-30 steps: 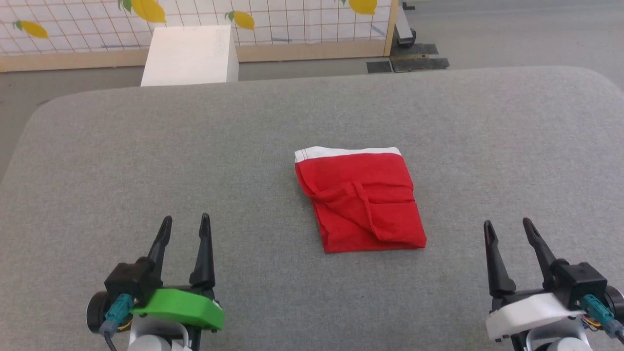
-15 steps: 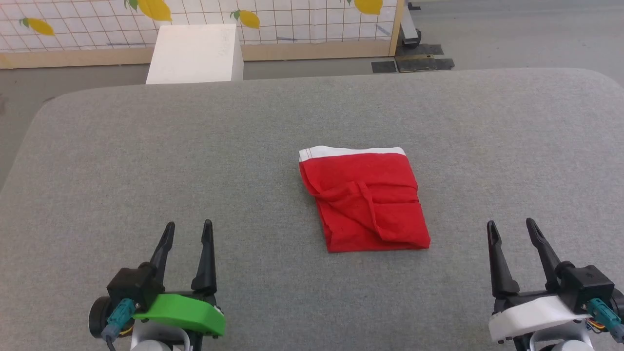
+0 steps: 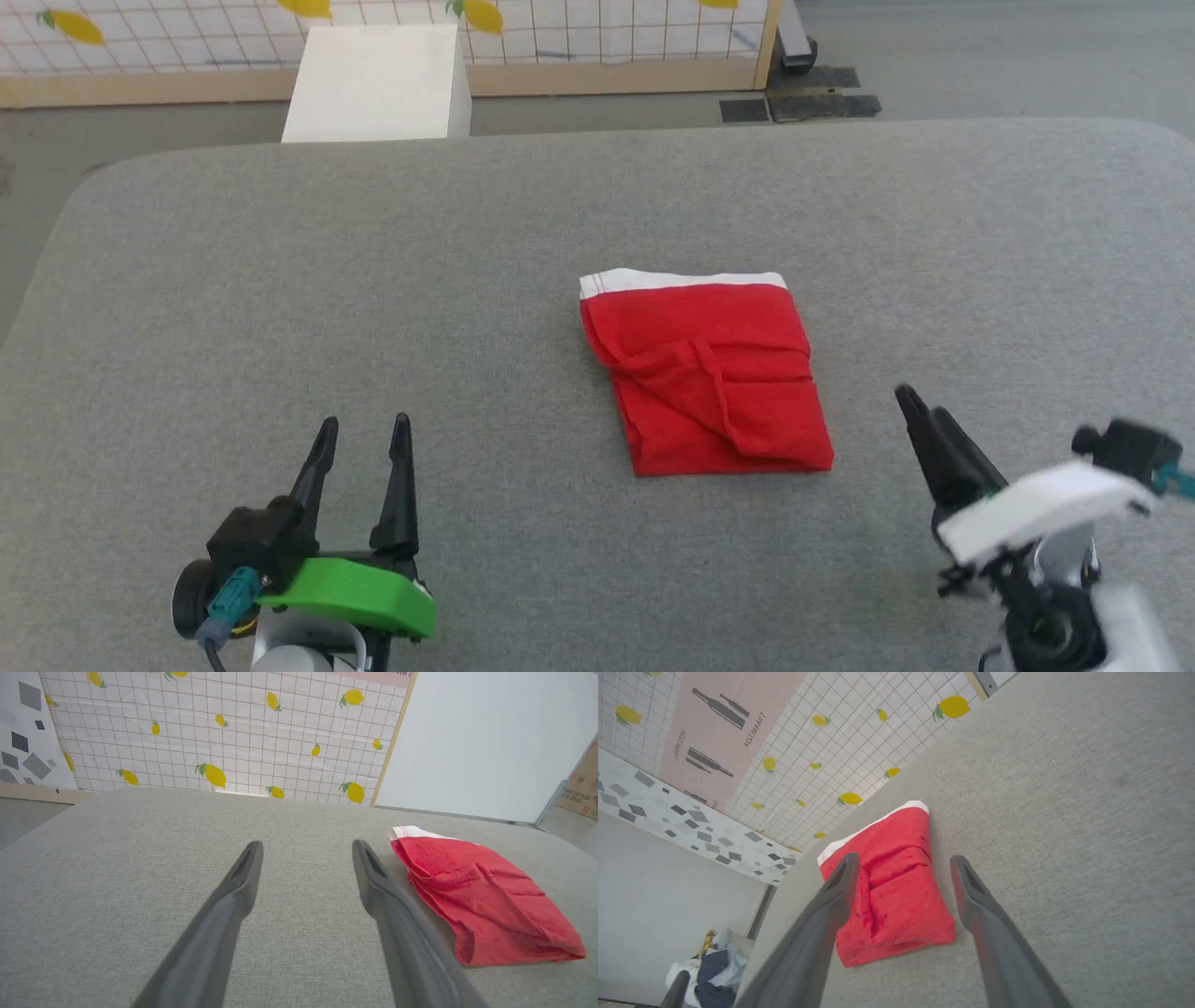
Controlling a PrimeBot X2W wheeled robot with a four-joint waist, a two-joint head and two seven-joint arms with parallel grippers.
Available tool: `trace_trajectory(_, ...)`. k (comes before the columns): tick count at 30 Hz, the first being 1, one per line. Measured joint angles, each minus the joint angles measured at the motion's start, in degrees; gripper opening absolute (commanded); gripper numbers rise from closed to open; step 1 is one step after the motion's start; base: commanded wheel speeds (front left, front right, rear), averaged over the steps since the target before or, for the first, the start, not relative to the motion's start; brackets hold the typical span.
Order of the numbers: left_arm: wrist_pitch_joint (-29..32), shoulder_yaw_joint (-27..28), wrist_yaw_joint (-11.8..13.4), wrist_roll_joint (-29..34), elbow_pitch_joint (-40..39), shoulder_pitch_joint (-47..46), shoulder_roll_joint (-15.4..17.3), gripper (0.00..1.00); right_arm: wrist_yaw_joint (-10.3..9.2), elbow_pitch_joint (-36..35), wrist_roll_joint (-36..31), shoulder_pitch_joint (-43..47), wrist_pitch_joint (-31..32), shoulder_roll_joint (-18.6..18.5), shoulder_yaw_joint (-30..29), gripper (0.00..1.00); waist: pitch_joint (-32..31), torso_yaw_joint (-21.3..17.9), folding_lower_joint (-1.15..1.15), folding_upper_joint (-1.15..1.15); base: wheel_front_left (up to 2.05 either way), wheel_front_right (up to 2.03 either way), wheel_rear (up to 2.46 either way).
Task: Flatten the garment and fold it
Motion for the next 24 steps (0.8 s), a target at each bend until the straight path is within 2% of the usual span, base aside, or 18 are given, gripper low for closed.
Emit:
trace_trajectory(5, 0.0, -0.41, -0.03, 0.3, -0.49, -0.97, -0.01, 1.0, 0.01, 6.16, 11.27, -7.7, 16.18, -0.03, -5.93, 1.0, 1.64, 1.23, 0.0, 0.0, 0.0, 0.0, 0.0)
trace_trajectory(8, 0.0, -0.75, -0.04, 0.32, -0.78, -1.69, 0.0, 1.0, 0.0, 12.81, 12.36, -12.6, 24.79, -0.02, -9.77, 1.0, 2.65, 2.3, 0.0, 0.0, 0.0, 0.0, 0.0)
trace_trajectory(13, 0.0, -1.62, -0.07, 0.31, -1.3, -3.38, -0.01, 1.0, 0.0, 20.47, 6.76, -20.58, 33.49, -0.02, -15.64, 1.0, 4.54, 4.6, 0.0, 0.0, 0.0, 0.0, 0.0)
trace_trajectory(20, 0.0, -2.78, -0.02, 0.13, -1.32, -4.47, 0.0, 1.0, 0.0, 24.79, -3.53, -25.62, 39.57, -0.1, -19.64, 1.0, 6.83, 8.43, 0.0, 0.0, 0.0, 0.0, 0.0)
trace_trajectory(23, 0.0, -3.42, 0.01, -0.11, -1.29, -4.53, 0.0, 1.0, 0.0, 25.96, -4.94, -26.52, 41.45, -0.09, -19.94, 1.0, 7.59, 10.04, 0.0, 0.0, 0.0, 0.0, 0.0)
trace_trajectory(24, 0.0, -3.6, 0.01, -0.21, -1.25, -4.61, 0.0, 1.0, 0.0, 26.28, -4.93, -26.73, 41.95, -0.1, -19.85, 0.96, 7.81, 10.59, 0.0, 0.0, 0.0, 0.0, 0.0)
